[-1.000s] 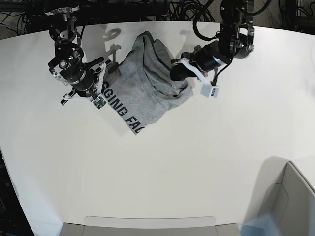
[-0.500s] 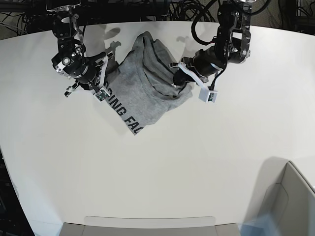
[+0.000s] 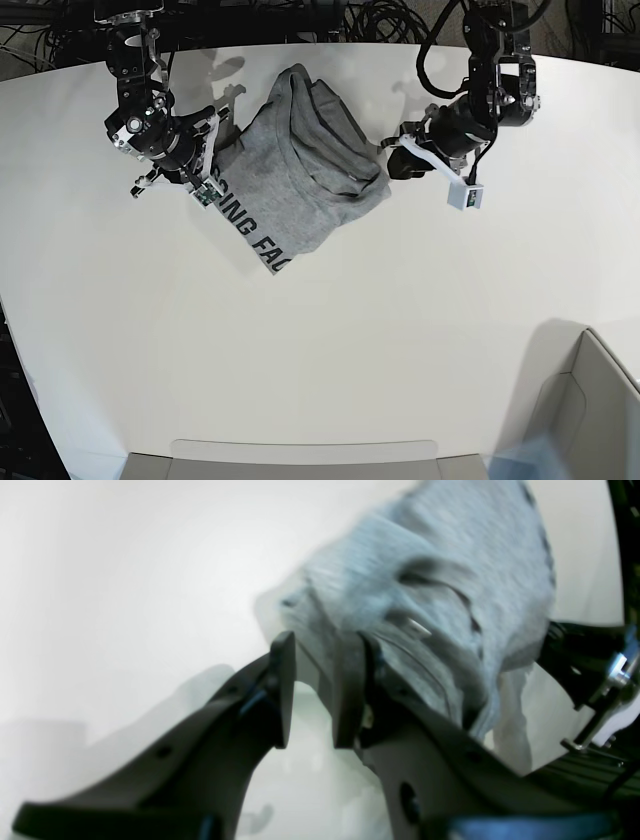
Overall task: Fold the T-shirt properly
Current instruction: 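Grasp the bundle's edge with the left gripper and tuck it under, then lift and flip the bundle over with the left gripper, right gripper assisting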
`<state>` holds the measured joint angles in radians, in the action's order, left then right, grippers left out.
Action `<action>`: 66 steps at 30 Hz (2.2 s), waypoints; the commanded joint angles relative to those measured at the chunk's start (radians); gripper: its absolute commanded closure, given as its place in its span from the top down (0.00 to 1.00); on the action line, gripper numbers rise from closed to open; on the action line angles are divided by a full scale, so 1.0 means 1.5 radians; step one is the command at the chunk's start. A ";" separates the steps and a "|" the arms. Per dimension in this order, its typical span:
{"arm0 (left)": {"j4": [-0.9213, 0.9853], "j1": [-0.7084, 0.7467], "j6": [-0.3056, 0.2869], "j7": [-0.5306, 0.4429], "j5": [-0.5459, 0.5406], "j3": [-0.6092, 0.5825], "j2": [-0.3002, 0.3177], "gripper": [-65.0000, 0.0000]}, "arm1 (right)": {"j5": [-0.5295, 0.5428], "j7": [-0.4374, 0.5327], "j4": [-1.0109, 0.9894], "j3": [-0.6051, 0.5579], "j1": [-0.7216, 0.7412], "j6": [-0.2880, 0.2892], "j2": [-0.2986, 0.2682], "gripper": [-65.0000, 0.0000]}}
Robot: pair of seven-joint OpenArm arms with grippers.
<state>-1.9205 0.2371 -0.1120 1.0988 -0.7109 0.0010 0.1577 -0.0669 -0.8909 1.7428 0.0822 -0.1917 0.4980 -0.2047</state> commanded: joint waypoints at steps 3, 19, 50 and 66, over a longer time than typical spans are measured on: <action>0.012 -0.009 -0.005 0.012 -0.013 -0.009 -0.003 0.23 | 0.003 0.008 0.010 0.002 0.007 0.004 -0.003 0.00; 0.051 -0.030 -0.006 0.011 -0.095 -0.014 -0.003 0.23 | 0.001 0.008 0.012 0.002 0.007 0.004 -0.004 0.00; 0.142 -0.118 -0.006 -0.001 -0.094 0.136 -0.007 0.00 | -0.001 0.010 0.013 0.004 0.007 0.004 -0.004 0.00; 0.114 -0.122 -0.007 0.015 -0.094 0.140 0.038 0.18 | -0.001 0.012 0.075 0.007 0.013 0.004 -0.004 0.00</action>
<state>-1.7332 0.0628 -0.1192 1.1229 -0.8379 0.2089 0.2089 -0.0753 -0.8906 1.8336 0.0872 -0.1875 0.4980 -0.2047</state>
